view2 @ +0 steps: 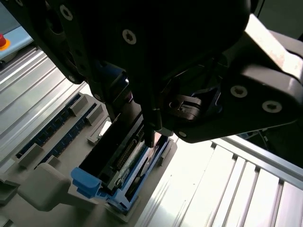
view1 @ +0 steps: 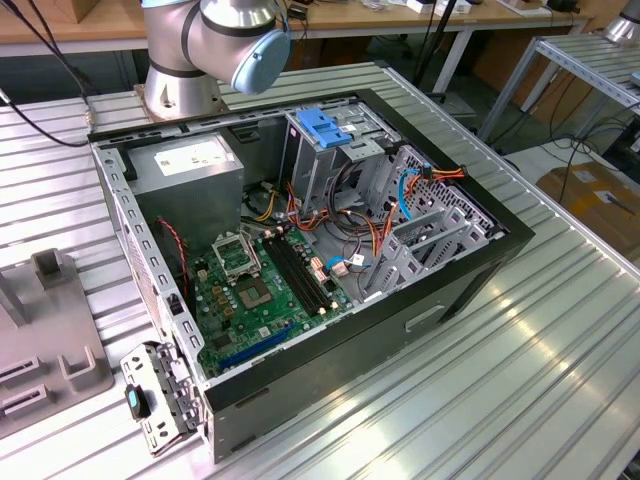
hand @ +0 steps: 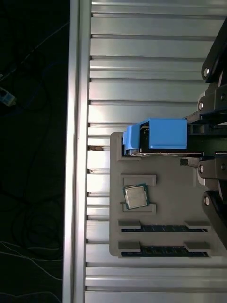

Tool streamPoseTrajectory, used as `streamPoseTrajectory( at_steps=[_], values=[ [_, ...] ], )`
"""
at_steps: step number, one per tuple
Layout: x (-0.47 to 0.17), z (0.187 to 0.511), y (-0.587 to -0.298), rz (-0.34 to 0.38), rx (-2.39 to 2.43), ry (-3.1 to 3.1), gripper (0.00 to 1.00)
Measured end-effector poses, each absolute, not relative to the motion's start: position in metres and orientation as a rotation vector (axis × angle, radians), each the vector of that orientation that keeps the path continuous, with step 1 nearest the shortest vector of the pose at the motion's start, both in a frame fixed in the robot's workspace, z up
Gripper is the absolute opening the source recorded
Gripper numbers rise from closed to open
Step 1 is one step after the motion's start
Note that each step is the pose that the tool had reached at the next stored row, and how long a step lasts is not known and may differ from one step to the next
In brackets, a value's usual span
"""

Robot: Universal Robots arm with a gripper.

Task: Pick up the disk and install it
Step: 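Pick up the disk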

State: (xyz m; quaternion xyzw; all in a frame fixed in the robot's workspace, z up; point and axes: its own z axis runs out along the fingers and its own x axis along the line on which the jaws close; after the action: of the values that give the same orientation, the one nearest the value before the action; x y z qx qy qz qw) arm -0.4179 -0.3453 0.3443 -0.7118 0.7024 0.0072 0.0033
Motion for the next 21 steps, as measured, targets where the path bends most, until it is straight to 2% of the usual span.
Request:
streamPoseTrajectory(
  at_steps=[21],
  values=[
    [-0.418,0.366,-0.345,0.022,-2.232,2.202,0.35]
  ],
)
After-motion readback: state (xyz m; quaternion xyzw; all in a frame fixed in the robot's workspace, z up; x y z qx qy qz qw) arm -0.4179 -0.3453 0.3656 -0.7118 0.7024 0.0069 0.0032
